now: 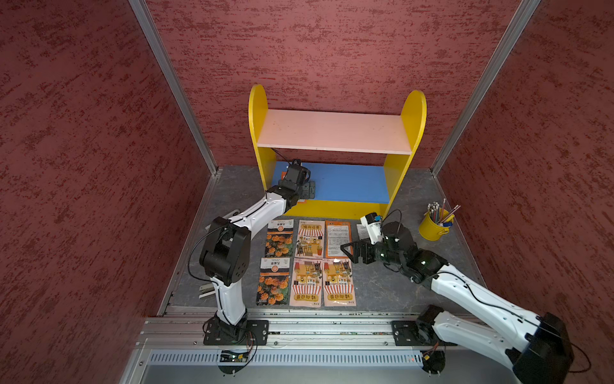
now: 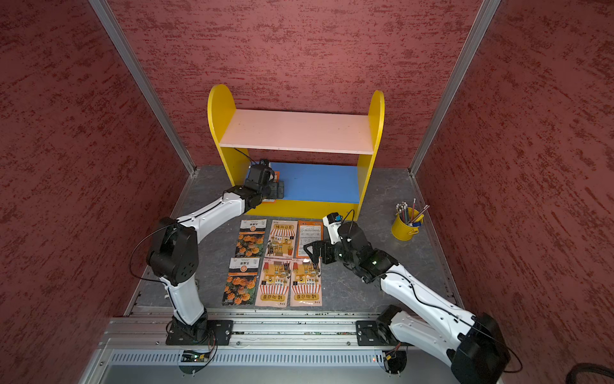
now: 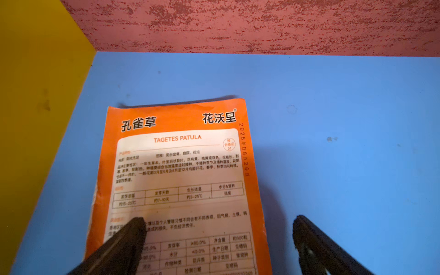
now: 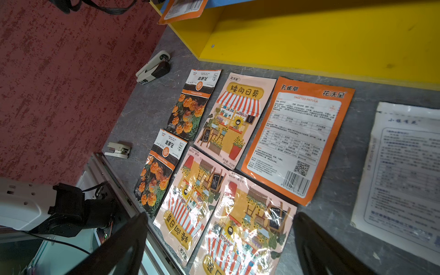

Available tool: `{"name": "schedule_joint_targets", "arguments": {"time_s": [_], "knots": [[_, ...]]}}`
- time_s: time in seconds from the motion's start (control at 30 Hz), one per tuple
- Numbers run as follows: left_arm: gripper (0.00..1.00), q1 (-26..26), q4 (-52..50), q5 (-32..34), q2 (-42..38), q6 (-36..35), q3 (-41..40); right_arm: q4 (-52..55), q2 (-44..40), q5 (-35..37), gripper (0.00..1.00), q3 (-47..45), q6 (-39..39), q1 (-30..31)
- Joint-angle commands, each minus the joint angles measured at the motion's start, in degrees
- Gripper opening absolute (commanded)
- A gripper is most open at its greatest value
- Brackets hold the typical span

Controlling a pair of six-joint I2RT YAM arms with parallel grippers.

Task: Take the seed bag off the shelf
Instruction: Pick up the seed packet from the shelf.

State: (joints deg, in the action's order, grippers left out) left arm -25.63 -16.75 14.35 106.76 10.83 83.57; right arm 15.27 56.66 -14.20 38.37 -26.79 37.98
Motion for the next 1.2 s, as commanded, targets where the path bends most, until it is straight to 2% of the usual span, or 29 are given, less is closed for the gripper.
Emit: {"name": "schedule_joint_targets", "arguments": {"time_s": [0.0, 0.13, 0.33, 0.6, 0.8, 0.93, 1.17], "knots": [[1.0, -0.2, -3.4, -2.3, -0.9, 1.7, -0.5, -2.2, -0.7, 1.4, 0.98, -0.6, -0.8, -0.4], [1.0, -0.3, -2.2, -2.4, -2.8, 1.4, -0.2, -5.2, -0.9, 1.4, 0.98, -1.4, -3.2, -0.4], [1.0, -0.2, -0.2, -3.5, -6.0, 0.3, 0.1, -16.3, 2.5, 1.2, 0.98, -3.8, -10.6, -0.4], [1.0, -0.6, 0.4, -5.6, -12.6, 0.3, -7.3, -29.1, 12.2, 2.9, 0.98, -1.2, -21.8, -0.4], [1.0, -2.0, -0.8, -10.2, -22.5, 2.4, -17.4, -39.4, 20.3, 4.7, 0.95, 1.4, -31.4, -0.3], [1.0, -3.9, -2.9, -12.6, -31.4, 2.6, -24.6, -44.2, 25.6, 6.6, 0.94, 3.9, -34.8, 0.0], [1.0, -4.4, -9.6, -13.6, -47.3, 5.9, -32.6, -50.4, 35.4, 8.2, 0.83, 9.8, -39.6, 1.0]]}}
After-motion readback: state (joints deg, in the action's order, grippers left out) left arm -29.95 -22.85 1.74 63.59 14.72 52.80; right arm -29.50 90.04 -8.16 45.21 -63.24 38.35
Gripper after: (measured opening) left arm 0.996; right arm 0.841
